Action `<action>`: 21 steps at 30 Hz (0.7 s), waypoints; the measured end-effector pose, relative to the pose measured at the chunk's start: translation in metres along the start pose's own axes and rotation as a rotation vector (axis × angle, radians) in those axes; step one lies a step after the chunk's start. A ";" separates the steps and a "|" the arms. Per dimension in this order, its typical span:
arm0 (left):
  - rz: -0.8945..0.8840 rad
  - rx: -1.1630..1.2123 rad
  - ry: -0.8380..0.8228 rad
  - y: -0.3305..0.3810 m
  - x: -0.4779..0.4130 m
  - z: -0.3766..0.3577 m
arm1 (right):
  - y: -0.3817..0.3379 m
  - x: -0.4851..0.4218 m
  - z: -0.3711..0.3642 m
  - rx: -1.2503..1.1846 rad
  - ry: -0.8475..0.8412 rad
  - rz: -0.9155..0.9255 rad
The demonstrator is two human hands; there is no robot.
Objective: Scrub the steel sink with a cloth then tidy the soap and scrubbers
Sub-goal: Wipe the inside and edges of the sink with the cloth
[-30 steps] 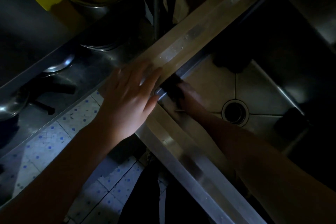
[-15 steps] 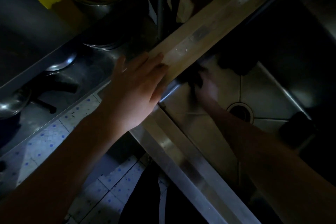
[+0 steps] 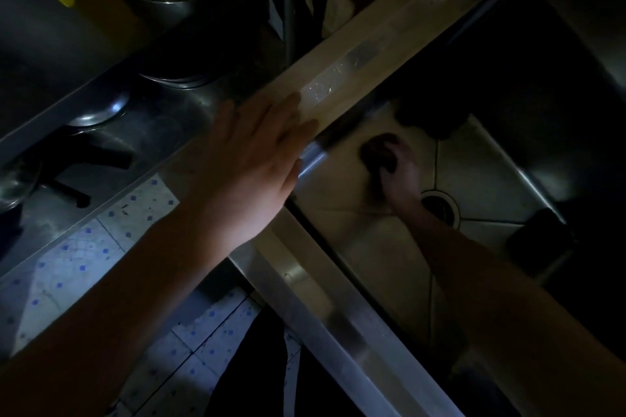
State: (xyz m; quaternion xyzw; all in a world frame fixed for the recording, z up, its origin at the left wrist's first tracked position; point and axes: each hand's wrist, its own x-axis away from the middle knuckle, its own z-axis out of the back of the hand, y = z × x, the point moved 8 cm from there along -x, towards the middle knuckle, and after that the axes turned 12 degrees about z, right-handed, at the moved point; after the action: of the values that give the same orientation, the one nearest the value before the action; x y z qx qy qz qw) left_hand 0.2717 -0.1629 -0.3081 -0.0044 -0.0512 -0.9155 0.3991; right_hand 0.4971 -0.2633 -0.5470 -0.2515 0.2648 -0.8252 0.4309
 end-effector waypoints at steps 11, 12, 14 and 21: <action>-0.028 0.108 -0.111 0.038 -0.021 -0.020 | -0.050 0.094 -0.058 0.075 -0.462 0.371; -0.024 0.124 -0.109 0.039 -0.024 -0.020 | -0.050 0.102 -0.061 0.148 -0.550 0.464; -0.007 0.130 -0.111 0.040 -0.030 -0.021 | -0.046 0.101 -0.052 0.168 -0.592 0.564; -0.035 0.070 -0.136 0.035 -0.032 -0.028 | 0.045 0.032 0.051 0.012 0.130 -0.102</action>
State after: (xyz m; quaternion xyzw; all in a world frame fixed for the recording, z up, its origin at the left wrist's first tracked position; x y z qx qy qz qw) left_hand 0.3198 -0.1657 -0.3339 -0.0518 -0.1101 -0.9175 0.3788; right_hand 0.5401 -0.3232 -0.5331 -0.2083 0.2742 -0.8622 0.3717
